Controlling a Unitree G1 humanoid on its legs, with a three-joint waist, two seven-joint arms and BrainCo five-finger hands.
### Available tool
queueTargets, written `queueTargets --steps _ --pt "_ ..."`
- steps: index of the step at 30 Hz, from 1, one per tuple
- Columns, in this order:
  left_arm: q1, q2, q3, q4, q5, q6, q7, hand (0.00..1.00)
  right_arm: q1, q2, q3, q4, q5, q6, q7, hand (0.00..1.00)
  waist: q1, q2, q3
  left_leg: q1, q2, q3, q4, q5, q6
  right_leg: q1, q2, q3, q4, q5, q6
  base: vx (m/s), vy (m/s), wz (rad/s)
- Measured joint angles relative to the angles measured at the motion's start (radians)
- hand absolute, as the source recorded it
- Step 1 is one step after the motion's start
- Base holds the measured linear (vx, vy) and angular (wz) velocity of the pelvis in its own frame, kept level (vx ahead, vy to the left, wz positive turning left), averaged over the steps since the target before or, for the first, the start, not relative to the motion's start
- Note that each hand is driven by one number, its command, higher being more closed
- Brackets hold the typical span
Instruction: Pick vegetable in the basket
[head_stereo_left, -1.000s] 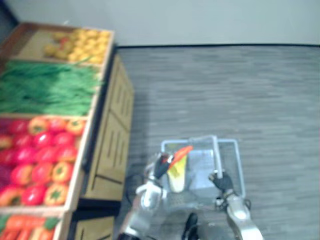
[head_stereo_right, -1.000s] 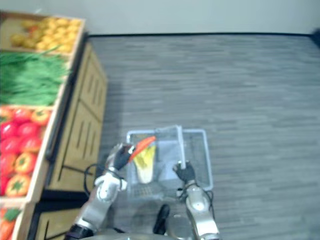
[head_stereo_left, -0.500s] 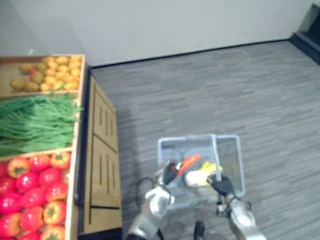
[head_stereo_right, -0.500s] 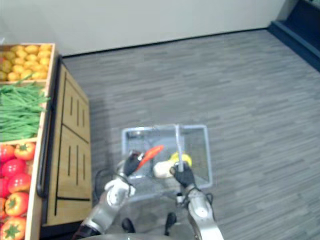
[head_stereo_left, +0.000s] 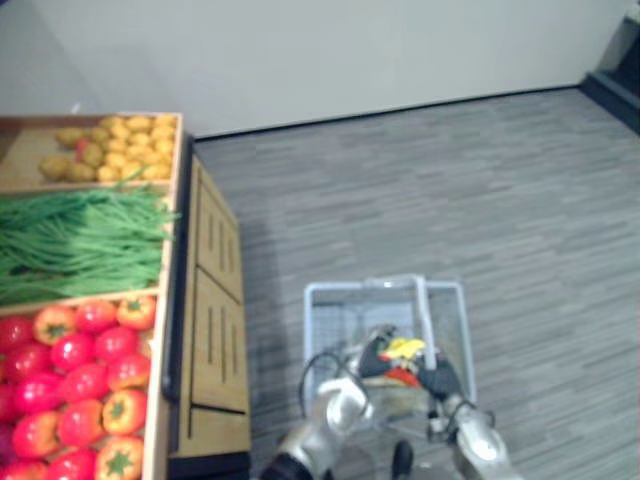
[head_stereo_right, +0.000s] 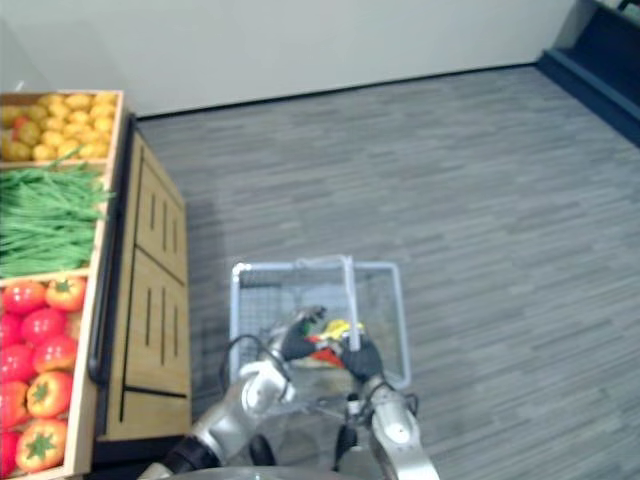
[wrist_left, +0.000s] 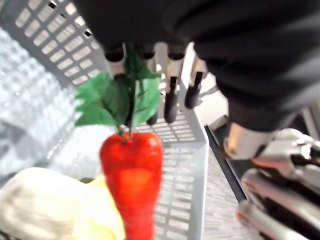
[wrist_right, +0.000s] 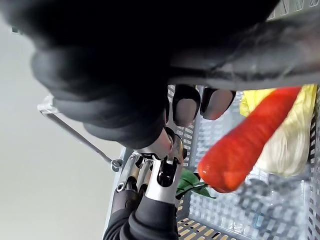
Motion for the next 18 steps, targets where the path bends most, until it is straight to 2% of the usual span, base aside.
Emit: queueTargets --steps 2,6,9,12,15,18 --pt "0.0 0.001 -0.007 0.0 -0.001 0.0 0.0 0.0 0.001 0.0 -0.011 0.0 -0.002 0.0 -0.019 1.0 -0.017 -0.001 0.0 0.001 -0.008 -0.004 -0.005 0.002 0.003 0.007 -0.004 -0.002 -0.012 0.008 0.005 -0.01 0.042 0.06" --pt "-0.001 0.01 0.003 -0.001 -0.003 -0.001 -0.001 0.0 0.011 0.016 -0.067 0.021 -0.039 0.0 -0.04 1.0 -0.02 0.0 -0.002 0.005 -0.015 -0.011 -0.006 0.002 0.003 0.016 -0.009 -0.006 -0.02 0.013 0.009 0.01 0.04 0.04" --pt "0.004 0.039 0.035 -0.004 -0.003 -0.001 -0.001 0.0 0.0 0.045 -0.135 0.112 -0.04 0.0 -0.06 1.0 -0.022 0.001 -0.004 0.021 -0.016 -0.015 -0.006 0.002 0.003 0.034 -0.008 -0.01 -0.025 0.012 0.01 0.02 0.019 0.04" --pt "0.053 0.06 0.138 -0.092 -0.006 -0.001 0.002 0.0 -0.016 0.073 -0.247 0.219 -0.041 0.001 -0.081 1.0 -0.022 0.006 -0.008 0.019 -0.017 -0.018 -0.007 0.002 0.003 0.033 -0.009 -0.014 -0.025 0.012 0.01 0.0 0.004 0.01" --pt "0.138 0.077 0.263 -0.195 -0.073 -0.003 0.017 0.0 -0.019 0.087 -0.398 0.314 -0.057 0.009 -0.13 1.0 -0.022 0.013 -0.012 0.019 -0.017 -0.02 -0.007 0.002 0.003 0.034 -0.009 -0.016 -0.025 0.012 0.01 0.0 0.0 0.0" --pt "0.184 0.079 0.425 -0.199 -0.154 0.0 0.045 0.0 -0.031 0.088 -0.53 0.413 -0.074 0.018 -0.184 1.0 -0.022 0.019 -0.016 0.02 -0.017 -0.021 -0.007 0.002 0.003 0.034 -0.009 -0.019 -0.026 0.012 0.01 0.0 0.0 0.0"
